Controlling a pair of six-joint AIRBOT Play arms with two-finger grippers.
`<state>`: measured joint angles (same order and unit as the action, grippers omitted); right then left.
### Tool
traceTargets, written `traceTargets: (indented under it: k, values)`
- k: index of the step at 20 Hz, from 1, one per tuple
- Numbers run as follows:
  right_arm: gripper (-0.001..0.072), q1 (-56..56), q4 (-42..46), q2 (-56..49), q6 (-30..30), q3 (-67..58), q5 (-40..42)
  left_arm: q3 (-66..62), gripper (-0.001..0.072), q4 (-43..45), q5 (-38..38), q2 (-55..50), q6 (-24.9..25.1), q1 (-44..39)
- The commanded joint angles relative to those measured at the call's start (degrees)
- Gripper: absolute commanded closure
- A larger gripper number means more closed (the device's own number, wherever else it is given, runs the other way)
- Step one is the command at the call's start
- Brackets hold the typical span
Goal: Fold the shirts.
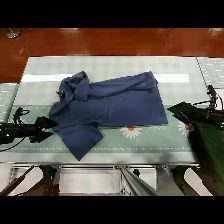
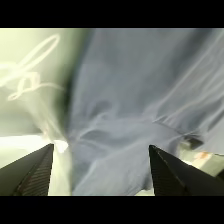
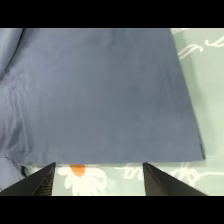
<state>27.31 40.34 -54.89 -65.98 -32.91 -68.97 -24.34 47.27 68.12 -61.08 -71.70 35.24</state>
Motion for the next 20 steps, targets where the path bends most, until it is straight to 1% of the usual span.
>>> traceTargets:
  k: [1, 3, 4, 5, 6, 8, 9, 11, 14, 16, 18, 20]
  values:
    - [0.0081, 0.0, 2.2, 0.1, -0.4, 0.2, -0.3, 0.3, 0.002, -7.8, -3.4, -3.4, 5.3, -2.9]
    - [0.0081, 0.0, 2.2, 0.1, -0.9, 0.2, -0.5, 0.3, 0.0026, -8.3, -7.5, -4.2, 5.0, -6.8]
    - [0.0081, 0.2, 2.3, 0.1, -0.9, 0.2, 0.2, 0.2, 0.0152, -8.3, -8.4, -4.3, 3.9, -8.3]
    - [0.0081, 1.7, 2.8, 0.1, -2.0, 0.0, 2.1, 0.2, 0.0511, -8.3, -8.3, -4.3, 3.2, -8.7]
    - [0.008, 3.9, 3.9, 0.1, -4.3, 0.0, 4.6, 0.1, 0.0684, -8.3, -7.7, -4.2, 3.7, -8.6]
    - [0.008, 8.3, 10.8, 0.0, -11.1, 0.1, 7.7, -0.7, 0.0682, -8.3, -5.8, -4.2, 4.9, -8.4]
    - [0.008, 8.8, 15.1, -0.4, -13.7, 0.1, 7.0, -1.1, 0.0682, -8.3, -5.1, -4.2, 5.6, -8.4]
    - [0.008, 7.3, 18.5, -3.0, -13.4, 0.1, 2.7, -1.6, 0.0682, -8.3, -4.9, -4.2, 6.2, -8.5]
    - [0.008, 2.8, 17.5, -8.5, -12.8, 0.1, 2.1, -1.6, 0.0681, -8.3, -4.9, -4.2, 6.5, -8.5]
    - [0.008, -1.3, 15.0, -12.9, -9.4, -0.1, 2.4, -1.6, 0.0681, -8.3, -4.8, -4.2, 6.5, -8.5]
    - [0.0081, -4.0, 12.1, -16.3, -9.0, -1.0, 5.0, -1.6, 0.0681, -8.3, -4.8, -4.2, 6.6, -8.5]
    - [0.0081, -6.3, 8.7, -19.5, -9.0, -3.4, 6.1, -1.6, 0.0681, -8.3, -4.9, -4.2, 6.6, -8.5]
